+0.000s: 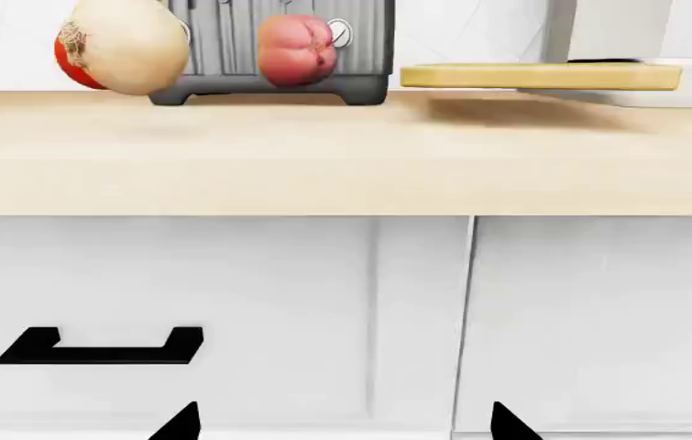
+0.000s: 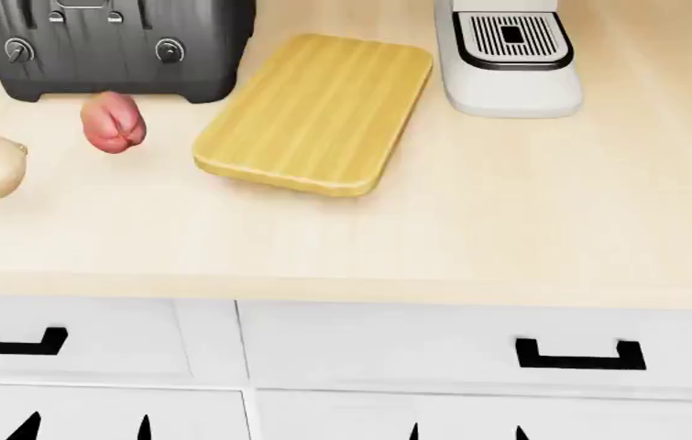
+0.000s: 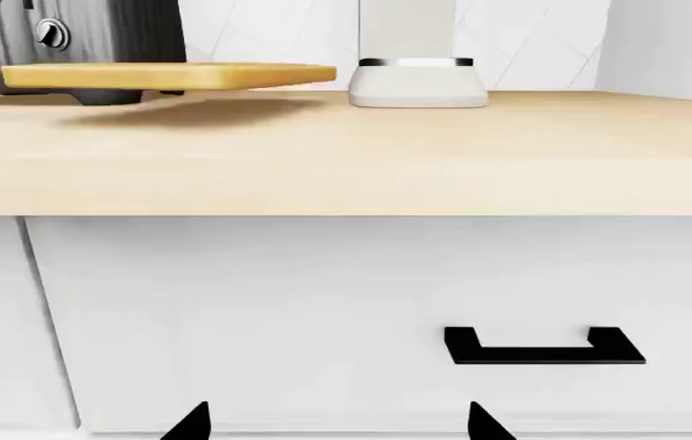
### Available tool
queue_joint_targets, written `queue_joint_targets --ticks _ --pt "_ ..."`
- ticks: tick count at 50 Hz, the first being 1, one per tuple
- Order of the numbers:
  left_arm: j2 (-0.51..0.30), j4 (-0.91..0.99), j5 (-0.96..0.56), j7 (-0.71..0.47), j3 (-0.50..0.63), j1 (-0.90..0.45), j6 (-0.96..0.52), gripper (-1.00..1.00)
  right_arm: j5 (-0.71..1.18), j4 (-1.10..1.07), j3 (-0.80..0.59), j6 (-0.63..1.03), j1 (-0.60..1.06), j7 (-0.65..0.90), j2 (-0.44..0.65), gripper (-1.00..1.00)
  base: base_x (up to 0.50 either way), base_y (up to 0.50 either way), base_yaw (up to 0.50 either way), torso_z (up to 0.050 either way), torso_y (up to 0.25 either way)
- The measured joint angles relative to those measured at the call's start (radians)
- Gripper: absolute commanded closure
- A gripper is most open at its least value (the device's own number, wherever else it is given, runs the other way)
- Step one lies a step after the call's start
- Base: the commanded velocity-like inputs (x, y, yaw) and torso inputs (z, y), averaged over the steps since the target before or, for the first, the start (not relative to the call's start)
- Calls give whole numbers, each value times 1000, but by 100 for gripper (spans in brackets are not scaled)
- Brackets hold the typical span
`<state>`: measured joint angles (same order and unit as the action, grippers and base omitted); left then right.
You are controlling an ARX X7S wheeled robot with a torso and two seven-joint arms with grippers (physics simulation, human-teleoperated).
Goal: Place the avocado, onion, tomato and bell pepper on the cutting board.
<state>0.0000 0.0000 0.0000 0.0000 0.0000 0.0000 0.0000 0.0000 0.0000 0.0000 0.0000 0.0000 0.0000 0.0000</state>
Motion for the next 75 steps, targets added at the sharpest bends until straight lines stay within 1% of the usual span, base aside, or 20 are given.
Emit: queue_joint_targets --ticks 2,13,47,63,69,75 --pt "-2 9 2 3 15 7 -11 -100 -1 -14 10 -13 -14 14 2 -100 0 0 0 0 0" --pt "-28 -1 -26 -27 37 1 -1 -100 16 -11 -29 6 -5 34 24 -100 0 13 0 0 0" --pt "-81 -5 -78 -87 94 -4 13 -100 61 -9 -103 7 4 94 81 -100 0 498 0 0 0" --pt "-99 8 -98 -117 107 -4 12 -100 77 -24 -122 11 -1 122 99 -100 0 0 0 0 0" --pt "-120 91 -117 -130 100 0 -46 -100 50 -125 -127 102 -1 155 115 -100 0 0 0 0 0" --pt "-155 225 -150 -149 77 -29 -184 -100 29 -299 -131 262 28 170 139 -100 0 0 0 0 0"
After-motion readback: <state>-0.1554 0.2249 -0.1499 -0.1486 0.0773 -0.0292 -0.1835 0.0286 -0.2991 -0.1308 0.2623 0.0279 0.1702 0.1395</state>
